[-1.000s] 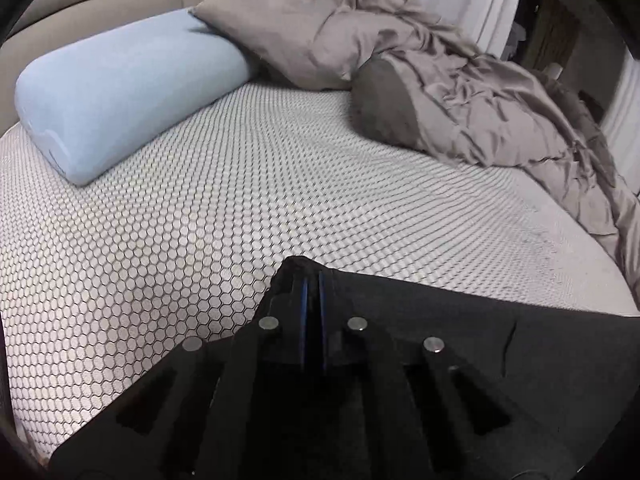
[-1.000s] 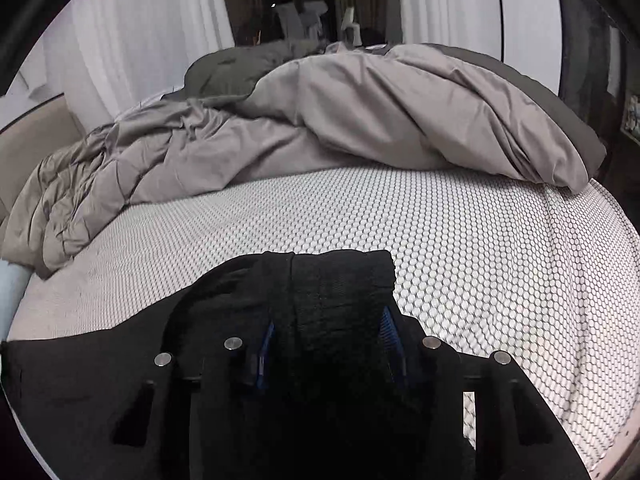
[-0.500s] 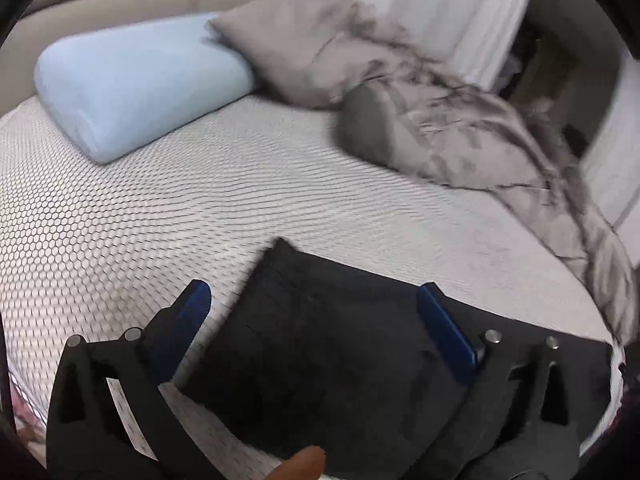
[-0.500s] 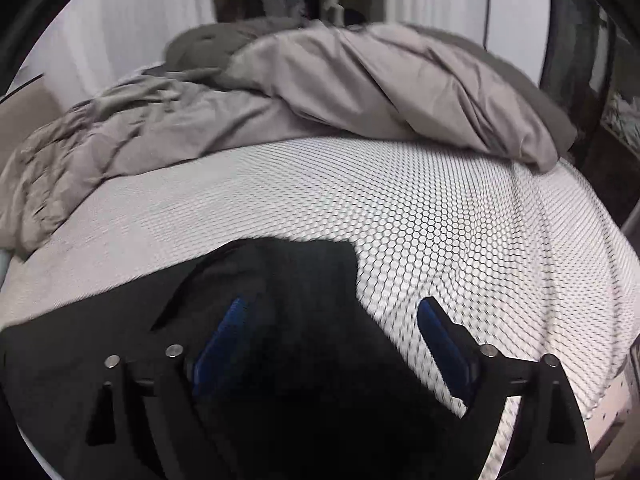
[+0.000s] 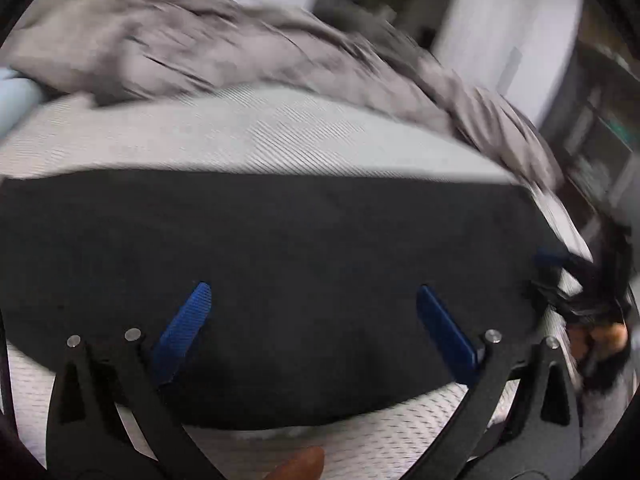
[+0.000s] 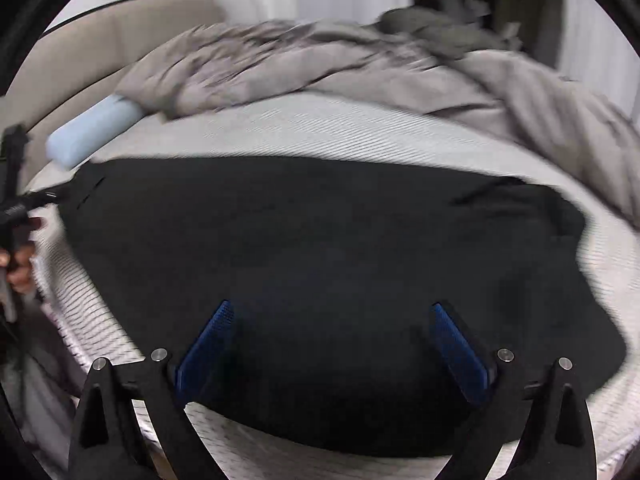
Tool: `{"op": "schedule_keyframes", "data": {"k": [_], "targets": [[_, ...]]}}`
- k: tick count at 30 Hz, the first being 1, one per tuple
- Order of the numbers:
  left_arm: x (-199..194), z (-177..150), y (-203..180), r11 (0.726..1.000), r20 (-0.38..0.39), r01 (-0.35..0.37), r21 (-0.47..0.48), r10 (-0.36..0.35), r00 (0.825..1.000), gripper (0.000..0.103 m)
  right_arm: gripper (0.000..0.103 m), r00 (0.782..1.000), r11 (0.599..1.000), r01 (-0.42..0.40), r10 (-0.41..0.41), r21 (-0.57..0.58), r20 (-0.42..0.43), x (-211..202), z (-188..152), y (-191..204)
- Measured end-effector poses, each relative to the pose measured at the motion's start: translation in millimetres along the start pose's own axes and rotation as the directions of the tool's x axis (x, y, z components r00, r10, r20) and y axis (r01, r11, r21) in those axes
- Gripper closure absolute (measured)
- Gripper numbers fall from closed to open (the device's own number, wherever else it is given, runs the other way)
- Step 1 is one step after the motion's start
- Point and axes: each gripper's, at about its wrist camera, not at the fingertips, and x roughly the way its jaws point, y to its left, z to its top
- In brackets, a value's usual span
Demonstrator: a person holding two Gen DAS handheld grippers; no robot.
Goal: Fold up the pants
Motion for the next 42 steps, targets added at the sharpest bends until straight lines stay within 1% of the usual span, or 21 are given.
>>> {"op": "schedule_keyframes", "data": {"k": [4,8,9,11,12,13,14,17,18,21,24,25,28,31,33,34,35,37,39,40,42], "targets": [[29.3,-18.6,-25.8,0.987,-0.043,-0.083,0.137,0.09,0.995,0.001,0.004,0.998,0.996,0.046,-0.05,-0.081,-0.048,18.8,-11.4,13.6],[30.9,-34.4,-16.3,0.985,-0.054,-0.09,0.145,0.099,0.994,0.001,0.005,0.98,0.981,0.196,-0.195,0.005,-0.039,1.7,-29.8,-44.3],[27.5,-37.1,-16.1,0.985,-0.047,-0.092,0.144,0.1,0.994,0.001,0.005,0.962,0.962,0.271,-0.269,0.045,-0.039,-8.5,-37.1,-63.4],[19.0,-46.3,-10.6,0.985,-0.041,-0.103,0.135,0.109,0.993,0.001,0.004,0.873,0.87,0.487,-0.484,0.068,-0.056,-22.6,-51.7,-92.0],[12.6,-47.2,7.6,0.986,-0.04,-0.103,0.131,0.109,0.993,0.001,0.004,0.811,0.808,0.585,-0.581,0.065,-0.067,-27.1,-59.7,-104.9],[11.4,-47.6,11.2,0.986,-0.037,-0.108,0.129,0.114,0.993,0.001,0.004,0.817,0.812,0.577,-0.572,0.09,-0.08,-30.5,-64.9,-115.1],[9.6,-46.2,17.6,0.985,-0.036,-0.116,0.126,0.121,0.992,0.001,0.004,0.841,0.831,0.542,-0.535,0.128,-0.083,-33.6,-65.6,-119.2],[1.3,-35.3,28.3,0.986,-0.022,-0.122,0.112,0.125,0.992,0.001,0.004,0.844,0.835,0.536,-0.534,0.124,-0.054,-44.2,-55.0,-108.2],[-5.6,-32.6,26.6,0.989,-0.008,-0.103,0.102,0.104,0.995,0.001,0.004,0.86,0.853,0.508,-0.51,0.12,-0.019,-49.9,-49.5,-98.7],[-15.7,-14.9,14.6,0.998,0.018,0.008,0.067,-0.01,1.0,0.001,0.004,0.944,0.94,0.317,-0.326,0.126,0.053,-51.4,-30.1,-67.1],[6.6,1.6,-7.2,0.995,-0.033,0.026,0.095,-0.023,0.999,0.001,0.004,0.99,0.985,0.132,-0.136,0.107,0.029,-22.1,-12.3,-31.3],[21.1,3.0,-14.8,0.993,-0.073,0.036,0.115,-0.027,0.997,0.001,0.004,0.995,0.991,0.102,-0.103,0.09,0.001,-7.7,-8.1,-20.3],[60.7,-2.2,-19.0,0.987,-0.197,0.0,0.16,0.032,0.98,0.001,0.004,0.988,0.992,0.12,-0.123,-0.041,-0.089,33.3,1.7,6.7],[55.0,-5.7,-16.2,0.982,-0.183,0.021,0.189,0.015,0.983,0.001,0.004,0.986,0.989,0.133,-0.139,-0.063,-0.09,29.8,1.6,-5.7],[47.5,-9.7,-9.5,0.98,-0.175,0.04,0.194,-0.006,0.985,0.001,0.004,0.947,0.952,0.306,-0.306,-0.015,-0.096,21.5,-7.4,-41.7],[43.9,-12.5,-6.4,0.978,-0.167,0.039,0.203,-0.005,0.986,0.001,0.004,0.905,0.909,0.415,-0.41,0.024,-0.11,14.1,-14.9,-67.5],[42.3,-14.9,-5.3,0.977,-0.161,0.032,0.209,0.002,0.987,0.001,0.007,0.884,0.885,0.46,-0.449,0.075,-0.127,6.5,-23.2,-92.0],[37.8,-18.8,-2.3,0.976,-0.151,0.026,0.215,0.007,0.988,0.001,0.006,0.858,0.838,0.511,-0.487,0.19,-0.162,-4.7,-35.3,-127.5],[33.7,-20.2,-0.5,0.977,-0.144,0.016,0.211,0.015,0.99,0.001,0.005,0.859,0.82,0.512,-0.485,0.255,-0.164,-12.9,-41.7,-141.6],[31.7,-19.2,-0.1,0.978,-0.139,0.011,0.207,0.018,0.99,0.001,0.005,0.86,0.819,0.51,-0.484,0.263,-0.16,-15.7,-42.2,-139.7],[22.6,-17.2,-0.9,0.98,-0.133,-0.003,0.201,0.03,0.991,0.001,0.005,0.84,0.81,0.543,-0.523,0.222,-0.144,-22.6,-36.9,-125.2]]}}
